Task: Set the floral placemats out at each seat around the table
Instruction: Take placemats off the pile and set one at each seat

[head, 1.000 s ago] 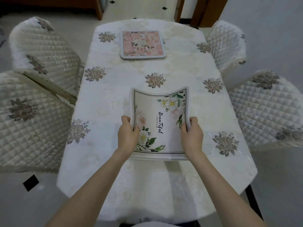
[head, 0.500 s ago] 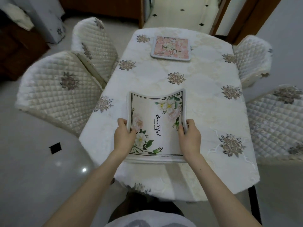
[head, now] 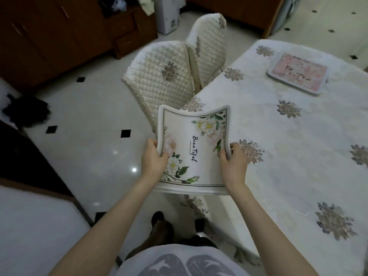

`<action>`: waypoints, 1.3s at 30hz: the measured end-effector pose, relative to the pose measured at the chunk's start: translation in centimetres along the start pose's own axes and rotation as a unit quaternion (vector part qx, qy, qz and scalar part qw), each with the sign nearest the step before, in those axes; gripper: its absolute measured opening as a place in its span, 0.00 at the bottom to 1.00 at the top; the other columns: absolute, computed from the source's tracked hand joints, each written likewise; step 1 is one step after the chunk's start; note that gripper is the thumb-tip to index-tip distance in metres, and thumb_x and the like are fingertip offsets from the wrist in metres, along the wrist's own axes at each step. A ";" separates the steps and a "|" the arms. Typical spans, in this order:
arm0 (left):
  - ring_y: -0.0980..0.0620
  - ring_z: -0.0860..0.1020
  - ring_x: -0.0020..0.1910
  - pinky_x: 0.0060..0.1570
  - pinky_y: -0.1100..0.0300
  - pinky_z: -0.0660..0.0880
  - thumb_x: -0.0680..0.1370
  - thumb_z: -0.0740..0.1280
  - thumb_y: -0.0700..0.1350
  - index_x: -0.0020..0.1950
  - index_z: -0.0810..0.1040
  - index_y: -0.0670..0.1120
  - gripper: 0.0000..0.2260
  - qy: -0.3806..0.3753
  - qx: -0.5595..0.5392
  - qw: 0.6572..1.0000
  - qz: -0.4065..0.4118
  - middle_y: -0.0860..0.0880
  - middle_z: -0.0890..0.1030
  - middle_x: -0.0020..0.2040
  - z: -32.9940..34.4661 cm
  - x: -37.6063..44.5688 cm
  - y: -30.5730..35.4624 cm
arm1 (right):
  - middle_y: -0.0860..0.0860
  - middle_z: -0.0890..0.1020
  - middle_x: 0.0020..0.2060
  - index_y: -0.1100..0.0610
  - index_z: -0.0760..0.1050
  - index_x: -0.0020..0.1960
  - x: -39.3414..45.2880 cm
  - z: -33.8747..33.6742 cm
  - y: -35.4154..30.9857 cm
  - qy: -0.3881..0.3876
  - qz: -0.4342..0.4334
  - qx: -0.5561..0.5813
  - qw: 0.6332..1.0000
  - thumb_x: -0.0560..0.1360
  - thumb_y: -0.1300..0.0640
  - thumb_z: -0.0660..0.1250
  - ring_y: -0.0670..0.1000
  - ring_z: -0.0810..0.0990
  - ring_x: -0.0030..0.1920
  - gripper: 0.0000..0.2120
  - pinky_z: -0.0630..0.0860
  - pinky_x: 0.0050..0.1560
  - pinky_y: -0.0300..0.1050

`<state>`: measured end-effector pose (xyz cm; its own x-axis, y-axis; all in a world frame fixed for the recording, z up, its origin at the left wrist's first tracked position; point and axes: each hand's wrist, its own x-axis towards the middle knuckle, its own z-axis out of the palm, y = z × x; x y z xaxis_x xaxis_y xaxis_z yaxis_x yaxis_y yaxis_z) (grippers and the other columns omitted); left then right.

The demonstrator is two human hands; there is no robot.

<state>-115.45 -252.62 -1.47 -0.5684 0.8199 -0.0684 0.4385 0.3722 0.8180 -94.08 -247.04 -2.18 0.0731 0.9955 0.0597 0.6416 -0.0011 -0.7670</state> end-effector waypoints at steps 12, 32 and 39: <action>0.56 0.74 0.34 0.29 0.58 0.70 0.75 0.66 0.41 0.49 0.63 0.45 0.11 0.104 0.017 0.992 -0.070 0.55 0.74 0.36 -12.3 5.8 -10.0 | 0.50 0.72 0.31 0.54 0.63 0.42 0.4 15.1 -11.0 -0.130 -0.082 -0.010 0.988 0.77 0.55 0.60 0.47 0.70 0.29 0.08 0.59 0.25 0.42; 0.53 0.74 0.34 0.26 0.68 0.65 0.76 0.67 0.42 0.51 0.62 0.45 0.13 0.120 0.072 0.988 -0.065 0.50 0.75 0.41 -27.6 28.2 -22.9 | 0.57 0.77 0.37 0.60 0.68 0.47 8.9 39.6 -28.1 -0.210 -0.166 -0.051 0.962 0.77 0.57 0.62 0.57 0.76 0.35 0.06 0.69 0.31 0.47; 0.64 0.70 0.31 0.23 0.72 0.68 0.75 0.67 0.40 0.50 0.62 0.47 0.14 0.137 0.076 0.984 -0.082 0.52 0.74 0.40 -30.8 41.7 -22.8 | 0.59 0.78 0.38 0.61 0.68 0.47 17.6 48.0 -35.2 -0.225 -0.154 -0.028 0.962 0.77 0.58 0.61 0.60 0.77 0.36 0.06 0.74 0.34 0.52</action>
<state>-170.60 -240.34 -5.42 -0.7978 0.6027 -0.0188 0.4125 0.5682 0.7120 -151.99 -224.92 -4.79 -0.4567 0.8895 -0.0134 0.6211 0.3080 -0.7207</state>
